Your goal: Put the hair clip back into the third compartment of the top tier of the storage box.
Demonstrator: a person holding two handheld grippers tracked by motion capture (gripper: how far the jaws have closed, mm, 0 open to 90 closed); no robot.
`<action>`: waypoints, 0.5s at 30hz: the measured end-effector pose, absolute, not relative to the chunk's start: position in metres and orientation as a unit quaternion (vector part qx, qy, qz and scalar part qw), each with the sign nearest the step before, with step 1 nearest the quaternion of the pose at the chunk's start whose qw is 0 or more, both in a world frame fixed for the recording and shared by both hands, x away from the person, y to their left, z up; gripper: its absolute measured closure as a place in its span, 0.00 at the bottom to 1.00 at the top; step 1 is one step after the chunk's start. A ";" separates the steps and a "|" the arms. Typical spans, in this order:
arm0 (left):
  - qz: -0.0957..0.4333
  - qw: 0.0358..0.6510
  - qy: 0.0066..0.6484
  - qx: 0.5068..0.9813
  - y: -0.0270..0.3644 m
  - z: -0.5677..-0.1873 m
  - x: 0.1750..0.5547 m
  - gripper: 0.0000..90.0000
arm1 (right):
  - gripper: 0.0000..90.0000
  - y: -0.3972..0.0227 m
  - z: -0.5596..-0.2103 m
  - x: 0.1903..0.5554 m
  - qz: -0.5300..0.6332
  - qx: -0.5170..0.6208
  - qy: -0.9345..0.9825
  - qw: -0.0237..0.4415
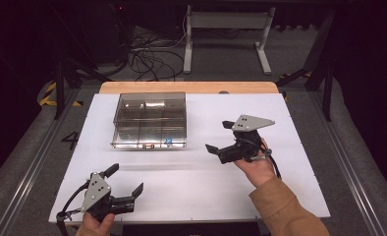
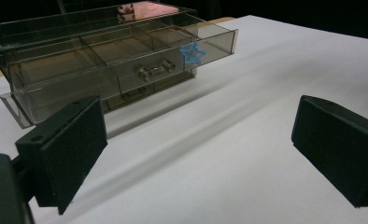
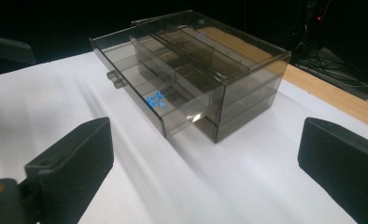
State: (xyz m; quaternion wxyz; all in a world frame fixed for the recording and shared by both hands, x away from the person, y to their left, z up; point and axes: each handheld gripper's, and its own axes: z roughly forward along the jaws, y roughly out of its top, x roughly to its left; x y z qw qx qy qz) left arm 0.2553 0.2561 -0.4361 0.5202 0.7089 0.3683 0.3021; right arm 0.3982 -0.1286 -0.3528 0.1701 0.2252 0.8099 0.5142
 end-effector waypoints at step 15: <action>0.303 0.519 0.368 0.709 0.256 -0.436 0.255 0.04 | 0.03 -0.165 -0.374 0.384 0.529 0.226 0.800 0.172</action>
